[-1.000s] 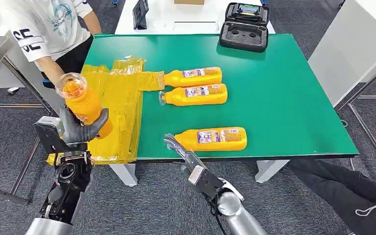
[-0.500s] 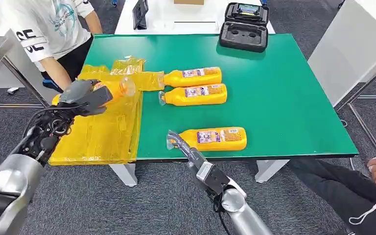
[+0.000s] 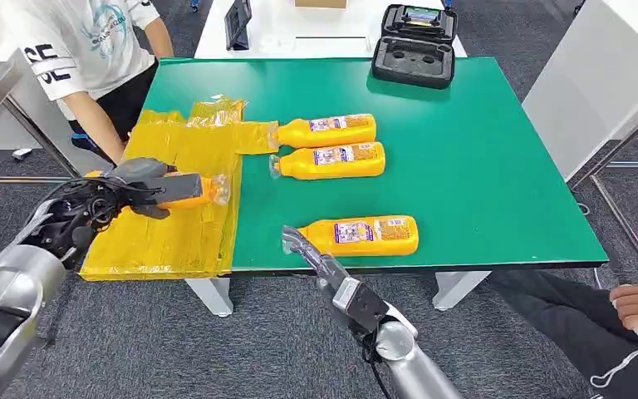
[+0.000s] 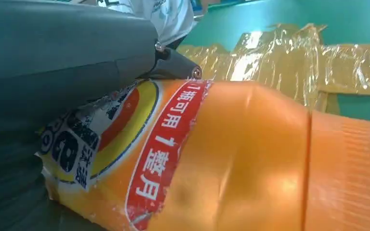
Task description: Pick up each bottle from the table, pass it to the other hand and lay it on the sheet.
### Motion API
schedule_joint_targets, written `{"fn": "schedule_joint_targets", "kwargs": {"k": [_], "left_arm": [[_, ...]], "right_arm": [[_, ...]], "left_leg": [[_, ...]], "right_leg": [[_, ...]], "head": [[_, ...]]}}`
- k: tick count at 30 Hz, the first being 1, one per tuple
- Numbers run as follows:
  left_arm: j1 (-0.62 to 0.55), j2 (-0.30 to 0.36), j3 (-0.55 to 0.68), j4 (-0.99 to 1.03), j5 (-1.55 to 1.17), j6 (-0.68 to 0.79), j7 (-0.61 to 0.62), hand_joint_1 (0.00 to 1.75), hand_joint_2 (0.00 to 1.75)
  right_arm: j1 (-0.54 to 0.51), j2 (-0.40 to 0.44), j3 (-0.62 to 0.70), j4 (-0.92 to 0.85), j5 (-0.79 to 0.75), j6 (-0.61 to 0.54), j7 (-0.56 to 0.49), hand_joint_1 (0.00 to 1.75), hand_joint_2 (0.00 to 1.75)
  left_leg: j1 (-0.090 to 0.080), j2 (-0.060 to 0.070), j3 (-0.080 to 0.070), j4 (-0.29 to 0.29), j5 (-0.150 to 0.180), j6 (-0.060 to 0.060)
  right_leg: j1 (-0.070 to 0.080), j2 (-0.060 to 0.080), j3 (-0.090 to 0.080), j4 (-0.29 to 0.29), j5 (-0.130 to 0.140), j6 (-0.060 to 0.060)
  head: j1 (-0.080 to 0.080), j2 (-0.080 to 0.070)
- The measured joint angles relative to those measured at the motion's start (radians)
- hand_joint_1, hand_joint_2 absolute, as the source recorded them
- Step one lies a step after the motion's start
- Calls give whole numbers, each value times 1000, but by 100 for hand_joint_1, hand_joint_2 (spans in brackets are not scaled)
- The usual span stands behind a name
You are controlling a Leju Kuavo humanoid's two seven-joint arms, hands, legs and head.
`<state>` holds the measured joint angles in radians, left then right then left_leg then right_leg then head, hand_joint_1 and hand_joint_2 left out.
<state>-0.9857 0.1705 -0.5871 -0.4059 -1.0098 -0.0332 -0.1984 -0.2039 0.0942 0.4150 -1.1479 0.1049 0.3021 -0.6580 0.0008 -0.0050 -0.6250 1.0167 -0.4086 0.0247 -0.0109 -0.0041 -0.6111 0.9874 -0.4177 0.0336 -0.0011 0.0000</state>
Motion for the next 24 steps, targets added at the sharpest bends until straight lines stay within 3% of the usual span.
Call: {"fn": "schedule_joint_targets", "kwargs": {"k": [13, 24], "left_arm": [[7, -2, -27, 34, -14, -53, 9, 175, 175], [108, -12, -38, 57, 2, -8, 33, 175, 175]], "right_arm": [[-11, 0, 0, 15, -2, 2, 0, 0, 0], [-50, 3, 2, 59, -1, 3, -11, 0, 0]], "left_leg": [[0, 0, 0, 0, 0, 0], [0, 0, 0, 0, 0, 0]], "right_leg": [[0, 0, 0, 0, 0, 0], [0, 0, 0, 0, 0, 0]], "head": [[0, 0], [0, 0]]}}
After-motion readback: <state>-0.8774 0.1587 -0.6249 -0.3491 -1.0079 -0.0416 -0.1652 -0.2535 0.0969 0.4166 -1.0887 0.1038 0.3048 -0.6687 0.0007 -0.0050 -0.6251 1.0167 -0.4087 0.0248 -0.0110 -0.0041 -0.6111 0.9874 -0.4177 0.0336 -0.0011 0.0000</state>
